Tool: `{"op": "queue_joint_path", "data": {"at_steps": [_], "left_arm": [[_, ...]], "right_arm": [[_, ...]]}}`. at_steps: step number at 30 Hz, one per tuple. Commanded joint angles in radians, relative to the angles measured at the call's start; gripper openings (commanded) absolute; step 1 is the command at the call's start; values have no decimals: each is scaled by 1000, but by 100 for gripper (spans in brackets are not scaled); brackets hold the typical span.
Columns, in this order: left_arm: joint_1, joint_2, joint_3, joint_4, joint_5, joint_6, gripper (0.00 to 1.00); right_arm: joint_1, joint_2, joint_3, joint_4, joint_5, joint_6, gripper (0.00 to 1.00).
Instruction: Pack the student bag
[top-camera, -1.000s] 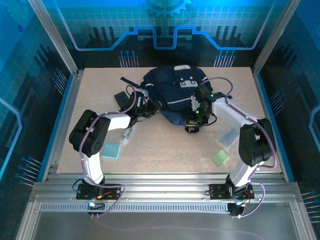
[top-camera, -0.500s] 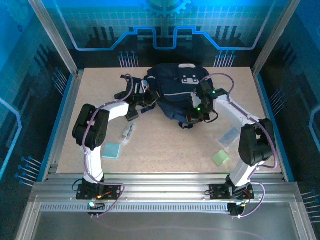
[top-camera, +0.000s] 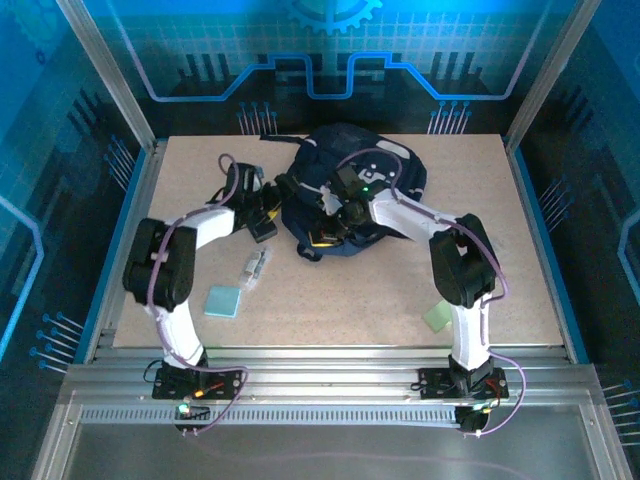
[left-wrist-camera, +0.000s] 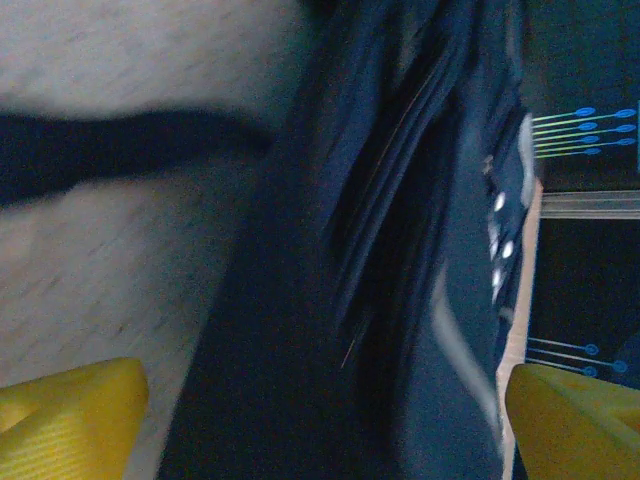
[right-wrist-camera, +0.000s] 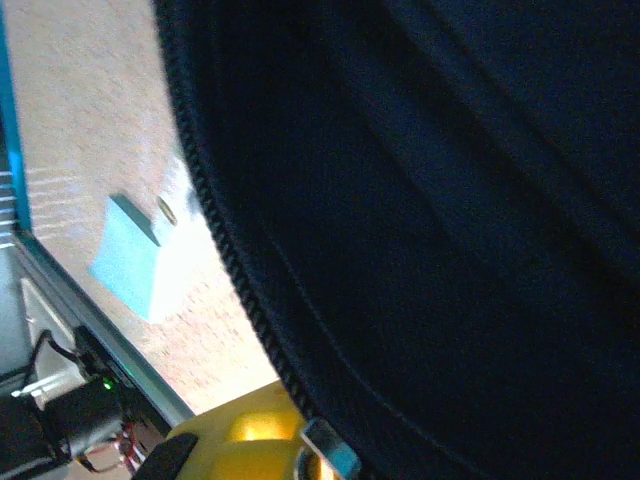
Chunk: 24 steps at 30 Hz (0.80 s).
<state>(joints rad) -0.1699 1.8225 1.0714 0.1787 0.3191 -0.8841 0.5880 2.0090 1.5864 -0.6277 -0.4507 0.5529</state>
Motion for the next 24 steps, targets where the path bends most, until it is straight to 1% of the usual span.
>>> {"op": "queue_joint_path", "data": {"at_steps": [1, 5, 7, 9, 11, 14, 16, 18, 21, 22, 24], "left_arm": [[7, -140, -126, 16, -33, -58, 93], [-17, -221, -308, 136, -73, -196, 93], [-38, -226, -356, 208, -85, -252, 92], [-66, -213, -364, 268, -104, -287, 91], [-101, -180, -338, 297, -130, -295, 89], [-140, -111, -301, 362, -160, -311, 82], [-153, -62, -294, 453, -167, -346, 72], [-162, -18, -281, 539, -162, -369, 56], [-165, 14, -259, 577, -151, -375, 17], [-164, 10, -258, 574, -152, -363, 0], [-157, -12, -259, 539, -159, -328, 0]], "right_arm": [[-6, 11, 77, 92, -25, 36, 0], [-8, 5, 79, 139, -33, 67, 0], [-7, 1, 68, 151, -48, 79, 0], [-6, -7, 47, 169, -69, 92, 0], [-4, -22, 14, 193, -87, 111, 0], [-3, -52, -44, 239, -114, 139, 0], [-2, -70, -81, 249, -130, 149, 0], [-4, -90, -118, 243, -132, 144, 0], [-12, -113, -150, 157, -102, 93, 0], [-19, -120, -154, 103, -82, 62, 0], [-40, -132, -168, 0, -35, 4, 0]]}}
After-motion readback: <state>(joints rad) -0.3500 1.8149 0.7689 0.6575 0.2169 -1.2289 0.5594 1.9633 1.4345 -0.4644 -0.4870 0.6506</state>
